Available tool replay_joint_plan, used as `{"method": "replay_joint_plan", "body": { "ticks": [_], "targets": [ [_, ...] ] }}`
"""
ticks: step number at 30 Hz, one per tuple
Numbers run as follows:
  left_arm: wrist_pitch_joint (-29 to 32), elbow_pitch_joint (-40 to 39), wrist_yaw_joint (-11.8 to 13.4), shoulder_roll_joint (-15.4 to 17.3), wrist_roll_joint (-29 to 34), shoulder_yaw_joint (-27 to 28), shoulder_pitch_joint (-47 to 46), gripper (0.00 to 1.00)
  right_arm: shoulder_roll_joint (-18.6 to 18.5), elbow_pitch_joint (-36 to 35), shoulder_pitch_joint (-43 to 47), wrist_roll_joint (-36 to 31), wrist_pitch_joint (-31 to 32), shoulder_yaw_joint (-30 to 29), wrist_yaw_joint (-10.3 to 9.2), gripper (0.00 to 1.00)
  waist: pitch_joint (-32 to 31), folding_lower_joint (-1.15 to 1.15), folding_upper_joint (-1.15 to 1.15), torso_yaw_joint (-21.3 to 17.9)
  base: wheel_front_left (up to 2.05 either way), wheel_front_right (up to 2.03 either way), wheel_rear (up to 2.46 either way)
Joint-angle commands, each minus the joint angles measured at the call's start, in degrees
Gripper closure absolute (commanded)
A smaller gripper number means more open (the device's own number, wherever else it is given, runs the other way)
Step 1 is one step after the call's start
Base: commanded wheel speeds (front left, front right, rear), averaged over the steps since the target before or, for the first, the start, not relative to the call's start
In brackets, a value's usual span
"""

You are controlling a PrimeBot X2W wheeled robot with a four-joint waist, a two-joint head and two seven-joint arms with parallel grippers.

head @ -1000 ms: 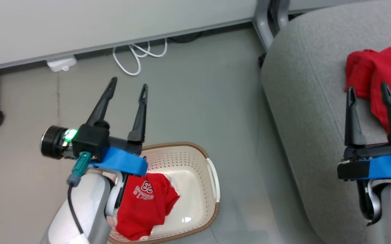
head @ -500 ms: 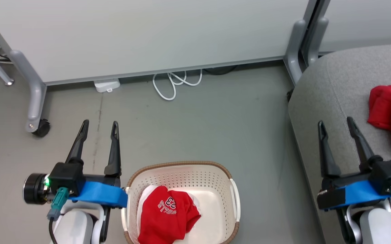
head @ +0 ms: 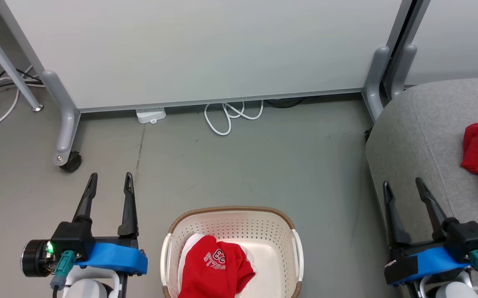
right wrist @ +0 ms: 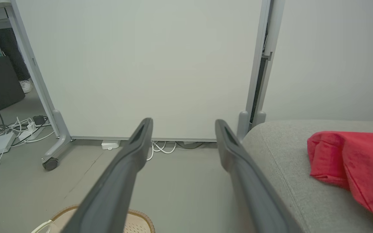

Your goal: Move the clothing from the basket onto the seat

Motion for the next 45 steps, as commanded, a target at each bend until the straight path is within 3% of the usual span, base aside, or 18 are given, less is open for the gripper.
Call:
{"method": "replay_joint_plan", "body": {
  "ticks": [1,16,23,35,45],
  "targets": [
    [-0.15,0.1,-0.32,-0.1,0.3,0.27,0.2,0.0,0.14,0.18,0.93,0.49,-0.03,0.1,0.01,0.0,0.0,0.01,0.0,0.05,0.0,0.0,0.0],
    [-0.15,0.7,-1.78,-1.49,1.86,2.22,-0.27,0.0,0.15,0.36,1.01,1.54,-0.03,0.73,0.01,0.0,0.83,0.01,0.0,-0.23,0.0,0.0,0.0],
    [-0.15,2.59,-2.8,-1.74,2.69,0.36,-2.29,0.0,0.15,0.06,-0.18,1.77,-0.03,1.17,0.01,0.0,2.18,0.01,0.0,-1.39,0.0,0.0,0.0],
    [-0.16,16.19,-4.04,0.92,5.13,-12.68,-15.55,0.0,0.14,-1.97,-6.2,1.67,-0.03,1.68,0.01,0.0,11.46,0.01,0.0,-5.94,0.0,0.0,0.0],
    [-0.16,32.45,-3.9,3.34,2.08,-27.25,-27.36,0.0,0.13,-4.29,-10.84,2.75,-0.03,2.48,0.01,0.0,20.71,0.01,0.0,-9.65,0.0,0.0,0.0]
  ]
}}
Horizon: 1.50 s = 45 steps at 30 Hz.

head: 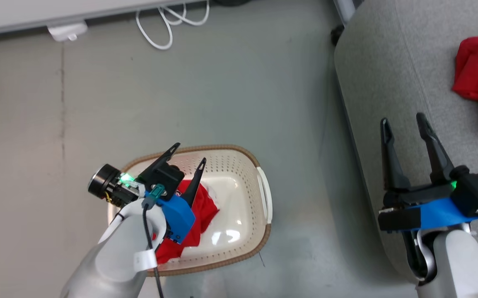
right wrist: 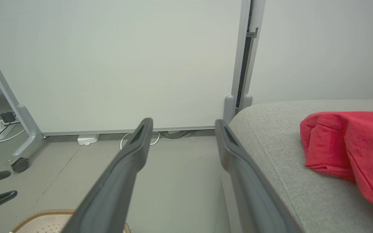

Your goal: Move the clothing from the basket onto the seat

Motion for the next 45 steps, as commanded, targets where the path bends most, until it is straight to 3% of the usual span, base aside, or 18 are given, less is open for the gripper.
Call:
{"method": "replay_joint_plan", "body": {
  "ticks": [1,14,23,37,45],
  "targets": [
    [-0.16,1.66,-0.03,0.39,-0.35,-1.49,-2.44,0.0,0.08,-0.5,-1.44,0.37,-0.03,0.16,0.01,0.0,3.86,-0.01,0.0,-1.78,0.0,0.0,0.0],
    [5.14,19.27,-0.01,-0.2,-3.71,-18.18,-15.28,0.0,0.08,-4.08,-8.1,0.62,-0.03,0.96,0.01,0.0,17.71,-0.01,0.0,-4.32,0.0,0.0,0.0],
    [10.42,23.58,0.02,0.09,-7.87,-25.37,-20.22,0.0,0.07,-7.46,-10.43,1.37,-0.04,1.68,0.01,0.0,25.5,-0.01,0.0,-5.22,0.0,0.0,0.0],
    [13.28,25.9,0.03,3.26,-11.36,-28.52,-25.93,0.0,0.08,-12.86,-11.02,1.62,-0.03,2.43,0.01,0.0,34.46,-0.01,0.0,-6.97,0.0,0.0,0.0],
    [14.21,26.38,1.47,3.86,-11.59,-28.65,-27.51,0.0,0.08,-14.85,-10.62,1.33,-0.03,2.3,0.01,0.0,37.53,-0.01,0.0,-7.49,0.0,0.0,0.0]
  ]
}}
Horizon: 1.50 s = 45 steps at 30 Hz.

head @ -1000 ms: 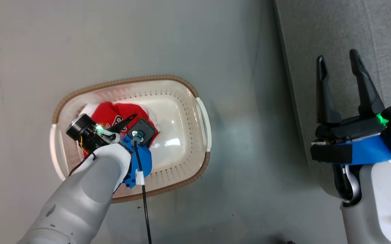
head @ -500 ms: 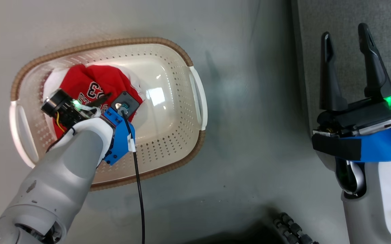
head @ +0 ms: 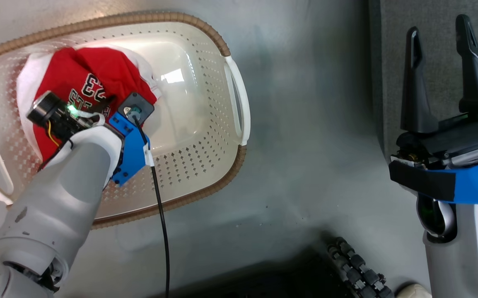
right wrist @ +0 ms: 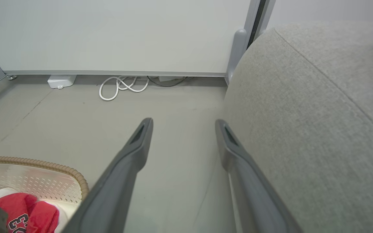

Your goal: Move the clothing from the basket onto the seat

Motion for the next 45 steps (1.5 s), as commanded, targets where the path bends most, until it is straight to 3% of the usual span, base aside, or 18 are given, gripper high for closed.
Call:
{"method": "replay_joint_plan", "body": {
  "ticks": [1,6,7,8,9,17,33,40,45],
  "targets": [
    [0.06,0.13,0.44,0.22,0.17,-0.32,-0.96,0.0,0.09,-0.31,-0.18,-0.02,-0.03,-0.12,0.01,0.0,0.51,-0.01,0.0,-0.13,0.0,0.0,0.0],
    [1.43,0.31,0.91,0.32,0.45,-1.07,-1.4,0.0,0.09,-0.95,-0.14,-0.28,-0.03,-0.38,0.01,0.0,1.18,-0.01,0.0,-0.15,0.0,0.0,0.0],
    [2.16,0.34,0.79,0.41,0.44,-1.19,-1.32,0.22,0.09,-1.05,-0.23,-0.32,-0.03,-0.42,0.01,0.0,1.23,-0.01,0.0,-0.16,0.0,0.0,0.0],
    [2.32,0.35,0.73,0.48,0.55,-1.41,-1.4,0.76,0.09,-1.13,-0.3,-0.33,-0.03,-0.43,0.01,0.0,1.27,-0.01,0.0,-0.17,0.0,0.0,0.0],
    [2.21,0.36,0.68,0.52,0.68,-1.66,-1.48,1.0,0.09,-1.15,-0.36,-0.34,-0.03,-0.43,0.01,0.0,1.28,-0.01,0.0,-0.19,0.0,0.0,0.0],
    [0.32,0.36,-0.01,-0.54,-0.36,-2.12,-1.75,1.0,0.08,-0.56,-1.21,-0.35,-0.03,-1.02,0.01,0.0,0.09,-0.01,0.0,0.59,0.0,0.0,0.0],
    [-13.38,-1.19,1.22,-5.6,-5.62,1.68,1.36,1.0,0.07,1.96,-0.33,-2.8,-0.02,-2.89,0.01,0.0,-10.64,-0.01,0.0,6.81,0.0,0.0,0.0],
    [-14.34,-6.65,1.8,-6.37,-8.32,4.86,4.02,1.0,0.07,4.07,2.05,-3.9,-0.02,-4.11,0.01,0.0,-18.12,-0.01,0.0,9.64,0.0,0.0,0.0],
    [-14.35,-13.6,2.7,-4.96,-8.38,7.66,7.48,1.0,0.06,5.74,3.88,-4.51,-0.02,-4.13,0.01,0.0,-23.85,-0.01,0.0,11.0,0.0,0.0,0.0]
  ]
}}
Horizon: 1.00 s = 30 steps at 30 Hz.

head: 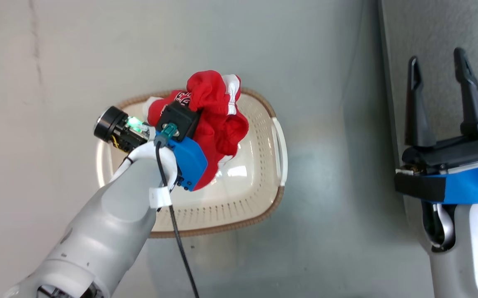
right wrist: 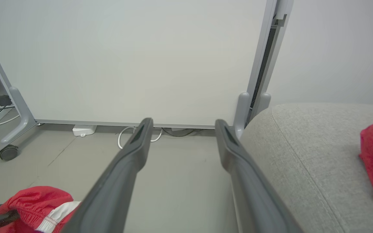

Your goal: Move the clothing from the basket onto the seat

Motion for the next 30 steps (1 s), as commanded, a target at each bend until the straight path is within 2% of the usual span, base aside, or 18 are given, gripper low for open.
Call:
{"method": "replay_joint_plan", "body": {
  "ticks": [1,13,30],
  "targets": [
    [-0.26,-1.48,0.43,0.49,0.35,0.56,0.91,1.0,0.02,0.45,1.06,-0.11,-0.02,-0.07,0.01,0.0,-4.53,0.01,0.0,1.72,0.0,0.0,0.0],
    [-0.28,-12.88,1.08,2.33,2.88,6.14,8.35,1.0,0.02,4.97,6.65,0.43,-0.02,0.72,0.01,0.0,-18.71,0.01,0.0,2.5,0.0,0.0,0.0],
    [-0.27,-20.38,-0.29,1.15,5.57,8.6,13.6,1.0,0.01,8.73,15.71,2.47,-0.02,1.95,0.01,0.0,-33.16,0.01,0.0,1.83,0.0,0.0,0.0]
  ]
}}
